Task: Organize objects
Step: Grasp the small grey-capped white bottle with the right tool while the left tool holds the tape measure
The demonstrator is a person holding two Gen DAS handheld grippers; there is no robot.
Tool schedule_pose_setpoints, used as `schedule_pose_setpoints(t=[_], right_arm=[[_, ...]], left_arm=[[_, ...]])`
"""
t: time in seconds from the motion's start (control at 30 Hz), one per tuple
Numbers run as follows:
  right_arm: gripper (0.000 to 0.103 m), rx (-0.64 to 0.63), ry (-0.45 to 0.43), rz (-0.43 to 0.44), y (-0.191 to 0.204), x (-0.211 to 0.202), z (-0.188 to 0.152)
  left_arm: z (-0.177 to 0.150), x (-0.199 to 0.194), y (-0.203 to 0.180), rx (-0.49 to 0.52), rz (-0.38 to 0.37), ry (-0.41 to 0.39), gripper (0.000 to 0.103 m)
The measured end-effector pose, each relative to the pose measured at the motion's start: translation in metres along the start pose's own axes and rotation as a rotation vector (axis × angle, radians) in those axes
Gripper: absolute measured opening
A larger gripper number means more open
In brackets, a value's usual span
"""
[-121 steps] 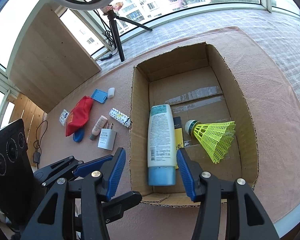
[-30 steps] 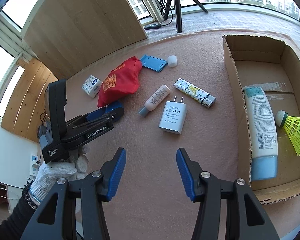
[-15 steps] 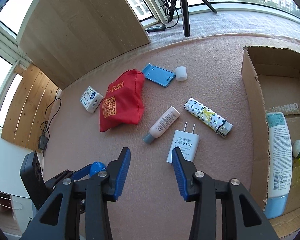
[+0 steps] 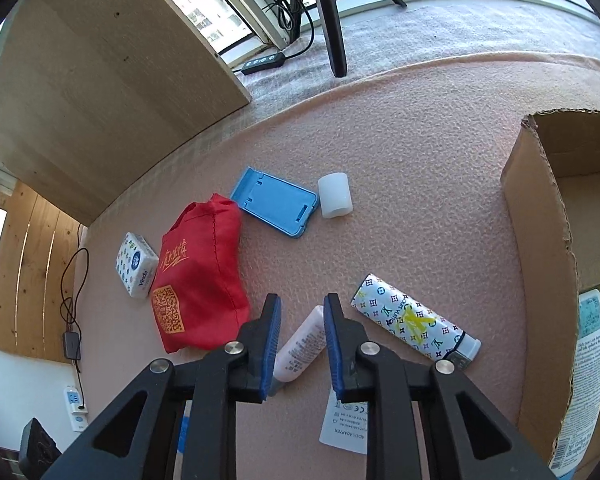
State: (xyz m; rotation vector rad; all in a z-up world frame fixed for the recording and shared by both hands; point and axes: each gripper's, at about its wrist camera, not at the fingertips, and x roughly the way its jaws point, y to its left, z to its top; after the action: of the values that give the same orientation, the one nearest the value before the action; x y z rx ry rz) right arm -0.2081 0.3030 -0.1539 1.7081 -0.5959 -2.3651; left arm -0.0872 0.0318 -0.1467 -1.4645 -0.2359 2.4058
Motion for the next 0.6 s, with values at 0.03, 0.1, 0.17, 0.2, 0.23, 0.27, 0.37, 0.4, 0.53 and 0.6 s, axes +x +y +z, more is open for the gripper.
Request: schedule_pose_setpoints(t=[0.03, 0.1, 0.17, 0.2, 0.23, 0.27, 0.37, 0.4, 0.53, 0.6], right_arm=[[0.020, -0.003, 0.002, -0.011, 0.000, 0.003, 0.002], [0.020, -0.020, 0.014, -0.040, 0.002, 0.009, 0.006], [0.020, -0.041, 0.030, -0.062, 0.005, 0.015, 0.006], [0.020, -0.053, 0.039, -0.061, 0.007, 0.018, 0.005], [0.020, -0.066, 0.049, -0.056, 0.010, 0.020, 0.004], [0.020, -0.082, 0.059, -0.047, 0.015, 0.022, 0.002], [0.020, -0.140, 0.085, -0.033, 0.030, 0.025, -0.010], [0.020, -0.162, 0.093, -0.037, 0.035, 0.026, -0.015], [0.020, -0.252, 0.133, -0.008, 0.056, 0.033, -0.039], [0.020, -0.336, 0.138, -0.039, 0.068, 0.036, -0.053]], left_arm=[[-0.002, -0.002, 0.002, -0.006, 0.003, 0.000, 0.054], [-0.003, -0.003, 0.005, -0.018, 0.009, -0.002, 0.054], [-0.004, -0.005, 0.010, -0.027, 0.014, -0.004, 0.054], [-0.004, -0.006, 0.012, -0.032, 0.018, -0.004, 0.054], [-0.005, -0.006, 0.014, -0.037, 0.019, -0.005, 0.054], [-0.005, -0.007, 0.016, -0.042, 0.021, -0.005, 0.054], [-0.004, -0.007, 0.021, -0.056, 0.023, -0.006, 0.054], [-0.004, -0.007, 0.023, -0.062, 0.021, -0.007, 0.054], [-0.002, -0.006, 0.027, -0.075, 0.015, -0.005, 0.054], [-0.002, -0.005, 0.028, -0.075, 0.015, -0.004, 0.054]])
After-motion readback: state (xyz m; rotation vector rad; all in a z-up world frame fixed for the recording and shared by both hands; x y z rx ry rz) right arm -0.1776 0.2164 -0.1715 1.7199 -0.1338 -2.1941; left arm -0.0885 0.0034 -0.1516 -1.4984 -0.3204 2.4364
